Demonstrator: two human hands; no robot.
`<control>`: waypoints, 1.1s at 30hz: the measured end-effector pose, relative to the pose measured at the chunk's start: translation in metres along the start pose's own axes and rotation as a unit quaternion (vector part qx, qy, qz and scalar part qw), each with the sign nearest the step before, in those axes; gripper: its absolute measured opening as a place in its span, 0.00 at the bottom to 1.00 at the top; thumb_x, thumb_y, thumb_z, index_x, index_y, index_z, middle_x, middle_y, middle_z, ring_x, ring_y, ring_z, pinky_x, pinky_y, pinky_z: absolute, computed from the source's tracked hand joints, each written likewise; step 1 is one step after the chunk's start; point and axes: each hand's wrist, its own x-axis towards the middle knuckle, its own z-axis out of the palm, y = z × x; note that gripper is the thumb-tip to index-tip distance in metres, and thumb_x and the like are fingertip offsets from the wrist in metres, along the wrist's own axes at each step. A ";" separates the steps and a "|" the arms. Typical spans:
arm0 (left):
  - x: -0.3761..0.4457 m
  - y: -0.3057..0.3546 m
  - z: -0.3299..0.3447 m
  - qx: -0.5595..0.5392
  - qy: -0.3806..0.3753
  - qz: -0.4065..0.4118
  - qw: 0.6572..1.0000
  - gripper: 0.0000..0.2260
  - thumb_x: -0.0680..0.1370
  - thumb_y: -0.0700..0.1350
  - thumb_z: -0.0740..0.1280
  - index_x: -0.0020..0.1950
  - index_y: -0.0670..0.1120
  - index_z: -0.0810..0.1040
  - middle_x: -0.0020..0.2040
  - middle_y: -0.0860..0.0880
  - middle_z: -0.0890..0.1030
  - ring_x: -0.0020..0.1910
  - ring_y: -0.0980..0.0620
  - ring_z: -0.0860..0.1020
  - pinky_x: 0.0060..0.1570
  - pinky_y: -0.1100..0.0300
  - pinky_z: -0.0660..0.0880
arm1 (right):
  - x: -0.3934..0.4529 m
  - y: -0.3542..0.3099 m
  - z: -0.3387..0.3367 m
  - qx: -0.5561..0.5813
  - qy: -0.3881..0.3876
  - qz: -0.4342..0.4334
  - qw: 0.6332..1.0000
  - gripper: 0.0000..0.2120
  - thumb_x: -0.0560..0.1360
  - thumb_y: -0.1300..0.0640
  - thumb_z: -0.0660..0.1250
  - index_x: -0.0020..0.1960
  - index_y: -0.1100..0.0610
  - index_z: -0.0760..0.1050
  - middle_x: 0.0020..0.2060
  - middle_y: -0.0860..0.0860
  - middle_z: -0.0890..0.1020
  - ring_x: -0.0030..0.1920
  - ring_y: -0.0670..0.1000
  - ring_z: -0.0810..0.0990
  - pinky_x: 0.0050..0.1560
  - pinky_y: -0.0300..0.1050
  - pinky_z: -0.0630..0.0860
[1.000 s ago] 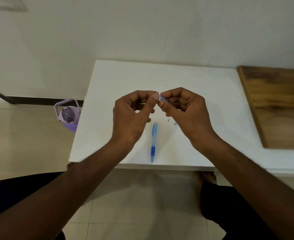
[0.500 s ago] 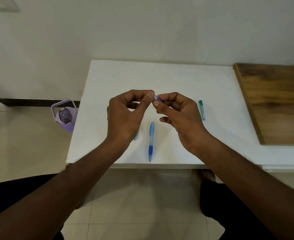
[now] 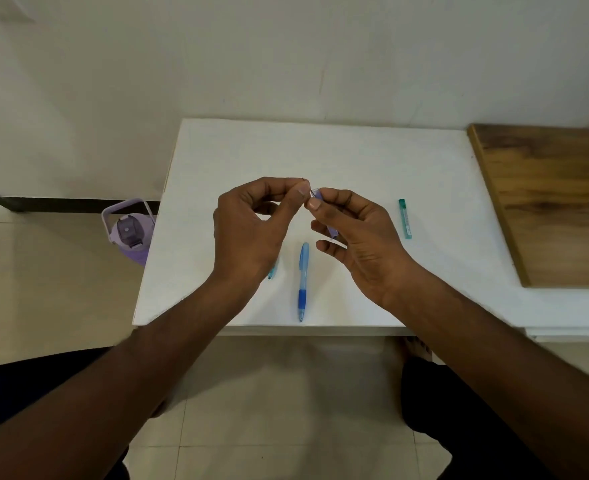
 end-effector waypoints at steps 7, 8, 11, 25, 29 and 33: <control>0.000 0.000 0.000 0.019 0.001 0.008 1.000 0.01 0.79 0.60 0.72 0.49 0.69 0.82 0.45 0.72 0.84 0.49 0.62 0.83 0.47 0.73 0.77 | 0.000 0.002 0.001 0.020 -0.005 0.024 1.000 0.07 0.76 0.51 0.77 0.54 0.47 0.86 0.49 0.43 0.89 0.51 0.49 0.88 0.50 0.45 0.83; 0.000 0.001 0.000 0.025 -0.002 0.008 1.000 0.02 0.79 0.60 0.72 0.49 0.69 0.82 0.45 0.72 0.84 0.49 0.62 0.83 0.47 0.73 0.77 | 0.000 0.002 0.001 0.024 -0.003 0.028 0.999 0.07 0.75 0.51 0.77 0.53 0.47 0.86 0.50 0.43 0.89 0.52 0.49 0.88 0.50 0.45 0.83; 0.001 0.000 0.000 0.031 -0.008 0.006 0.999 0.02 0.79 0.60 0.73 0.49 0.68 0.82 0.45 0.72 0.84 0.49 0.62 0.83 0.47 0.73 0.78 | 0.001 0.003 0.001 0.030 -0.001 0.035 0.999 0.08 0.75 0.50 0.77 0.54 0.47 0.86 0.50 0.44 0.89 0.53 0.50 0.88 0.49 0.45 0.83; 0.025 0.012 -0.022 -0.038 0.060 -0.007 0.997 0.05 0.83 0.52 0.70 0.54 0.53 0.84 0.48 0.56 0.88 0.45 0.52 0.85 0.40 0.64 0.79 | 0.005 0.010 -0.035 -0.120 0.031 -0.024 0.992 0.08 0.74 0.50 0.79 0.52 0.48 0.86 0.43 0.43 0.89 0.43 0.40 0.85 0.48 0.44 0.82; 0.021 0.005 -0.020 -0.017 0.031 -0.033 0.999 0.07 0.82 0.53 0.71 0.56 0.53 0.86 0.48 0.58 0.88 0.45 0.58 0.84 0.44 0.60 0.80 | 0.015 0.016 -0.078 -0.354 0.149 -0.118 0.916 0.12 0.74 0.44 0.78 0.54 0.48 0.85 0.41 0.42 0.88 0.42 0.40 0.86 0.45 0.32 0.80; 0.014 -0.003 -0.010 0.013 -0.030 -0.048 0.998 0.07 0.82 0.53 0.72 0.59 0.57 0.84 0.47 0.59 0.88 0.45 0.58 0.85 0.46 0.60 0.82 | 0.019 0.025 -0.098 -0.482 0.167 -0.161 0.845 0.09 0.77 0.46 0.77 0.50 0.52 0.86 0.37 0.42 0.85 0.35 0.40 0.83 0.46 0.32 0.79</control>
